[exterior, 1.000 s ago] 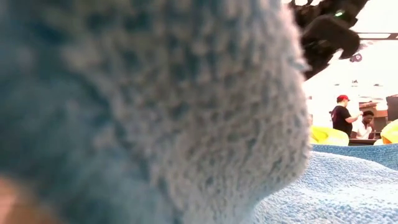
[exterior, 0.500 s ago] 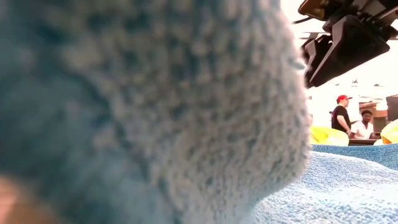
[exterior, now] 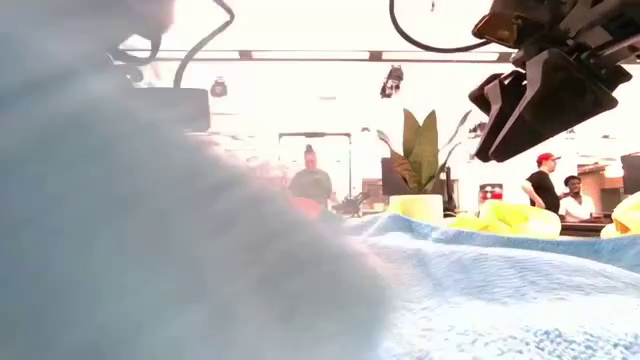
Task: Fold microfiber towels
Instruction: Fold the blue microfiber cloth
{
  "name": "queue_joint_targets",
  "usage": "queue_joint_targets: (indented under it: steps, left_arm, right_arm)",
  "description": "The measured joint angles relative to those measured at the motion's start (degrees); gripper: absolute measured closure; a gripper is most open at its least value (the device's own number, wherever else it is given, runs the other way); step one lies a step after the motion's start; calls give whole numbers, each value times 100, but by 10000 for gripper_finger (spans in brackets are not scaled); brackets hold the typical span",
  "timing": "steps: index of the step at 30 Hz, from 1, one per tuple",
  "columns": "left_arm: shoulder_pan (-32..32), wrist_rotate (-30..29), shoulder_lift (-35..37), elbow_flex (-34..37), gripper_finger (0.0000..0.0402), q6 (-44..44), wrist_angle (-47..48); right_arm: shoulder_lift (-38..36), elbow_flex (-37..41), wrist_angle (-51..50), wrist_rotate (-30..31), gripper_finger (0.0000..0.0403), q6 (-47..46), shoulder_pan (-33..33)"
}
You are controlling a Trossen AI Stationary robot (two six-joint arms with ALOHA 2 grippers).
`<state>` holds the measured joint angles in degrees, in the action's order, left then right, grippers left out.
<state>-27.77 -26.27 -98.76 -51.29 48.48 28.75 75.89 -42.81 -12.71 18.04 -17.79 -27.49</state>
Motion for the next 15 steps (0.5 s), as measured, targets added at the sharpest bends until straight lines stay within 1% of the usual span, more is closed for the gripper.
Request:
queue_joint_targets:
  steps: [7,10,12,15]
  left_arm:
    - [245,53,36,-72,272,-580,194]
    - [244,262,88,-195,272,-719,230]
    - [217,496,159,-331,272,-797,225]
    - [123,867,210,-617,272,-992,212]
  right_arm:
    - [-20,0,105,2,289,84,0]
    - [-43,0,113,-18,289,119,-6]
    - [-43,0,109,-204,289,147,-13]
    - [-43,0,112,-658,289,257,-17]
